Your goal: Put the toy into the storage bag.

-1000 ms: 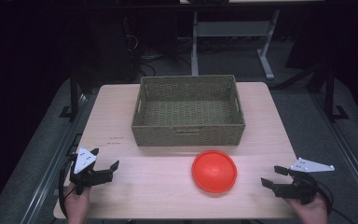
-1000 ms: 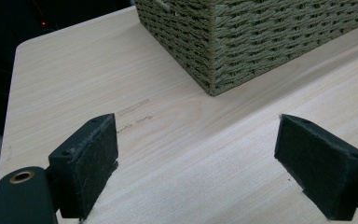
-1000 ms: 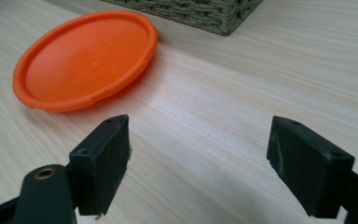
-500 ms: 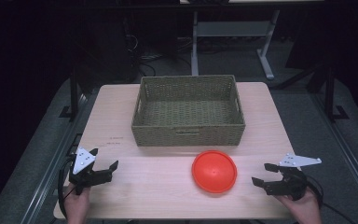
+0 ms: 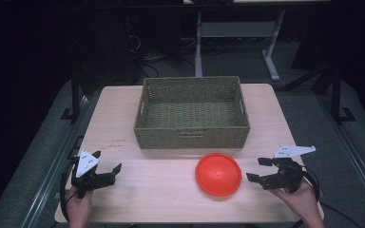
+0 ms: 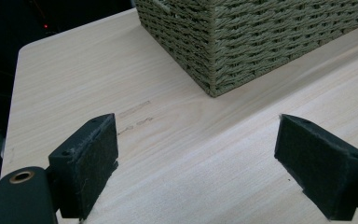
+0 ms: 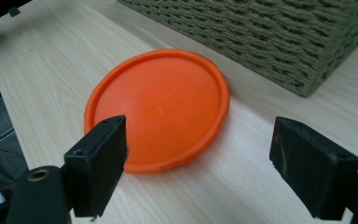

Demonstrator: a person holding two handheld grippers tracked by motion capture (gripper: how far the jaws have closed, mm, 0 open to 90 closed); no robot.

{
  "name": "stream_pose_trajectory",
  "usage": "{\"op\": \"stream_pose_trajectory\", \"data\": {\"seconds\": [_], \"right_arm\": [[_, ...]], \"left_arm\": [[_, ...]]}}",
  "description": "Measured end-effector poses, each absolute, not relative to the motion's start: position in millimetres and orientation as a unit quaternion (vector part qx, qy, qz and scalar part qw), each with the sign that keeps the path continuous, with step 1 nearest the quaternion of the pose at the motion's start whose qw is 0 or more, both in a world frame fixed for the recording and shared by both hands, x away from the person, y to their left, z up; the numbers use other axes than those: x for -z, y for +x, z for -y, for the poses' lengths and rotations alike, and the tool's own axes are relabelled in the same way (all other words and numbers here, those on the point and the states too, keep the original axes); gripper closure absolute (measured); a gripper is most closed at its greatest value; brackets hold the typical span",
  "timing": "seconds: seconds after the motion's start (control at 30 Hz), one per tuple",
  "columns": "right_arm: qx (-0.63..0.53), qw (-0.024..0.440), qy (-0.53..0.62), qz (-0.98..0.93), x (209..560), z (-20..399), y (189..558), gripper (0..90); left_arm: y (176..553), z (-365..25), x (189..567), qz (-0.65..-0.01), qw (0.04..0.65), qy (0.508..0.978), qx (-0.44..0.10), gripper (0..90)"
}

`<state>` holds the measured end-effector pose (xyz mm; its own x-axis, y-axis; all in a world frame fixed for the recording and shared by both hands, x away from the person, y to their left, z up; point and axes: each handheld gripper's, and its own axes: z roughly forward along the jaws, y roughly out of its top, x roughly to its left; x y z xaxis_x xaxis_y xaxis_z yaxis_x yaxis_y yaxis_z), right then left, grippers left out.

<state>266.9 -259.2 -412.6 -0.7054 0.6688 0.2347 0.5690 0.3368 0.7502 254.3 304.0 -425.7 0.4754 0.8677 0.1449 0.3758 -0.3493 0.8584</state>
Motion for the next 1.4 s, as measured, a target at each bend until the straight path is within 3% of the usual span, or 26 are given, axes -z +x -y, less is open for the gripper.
{"op": "stream_pose_trajectory", "data": {"seconds": [0.4,0.67,1.0,1.4], "right_arm": [[-0.394,0.036,0.361,-0.845,401.3,225.7,288.1,19.2],[-0.359,0.016,0.381,-0.852,416.9,218.4,308.3,22.9],[-0.328,-0.025,0.398,-0.856,437.9,214.4,334.7,34.7],[-0.311,-0.052,0.404,-0.859,448.6,216.2,341.3,47.7]], "left_arm": [[254.8,-303.1,425.7,-0.406,0.401,0.761,-0.307,12.8],[254.9,-301.6,425.7,-0.404,0.399,0.764,-0.307,12.8],[255.0,-301.4,425.9,-0.403,0.398,0.765,-0.307,12.8],[255.4,-298.3,426.5,-0.399,0.395,0.768,-0.307,12.8]]}}
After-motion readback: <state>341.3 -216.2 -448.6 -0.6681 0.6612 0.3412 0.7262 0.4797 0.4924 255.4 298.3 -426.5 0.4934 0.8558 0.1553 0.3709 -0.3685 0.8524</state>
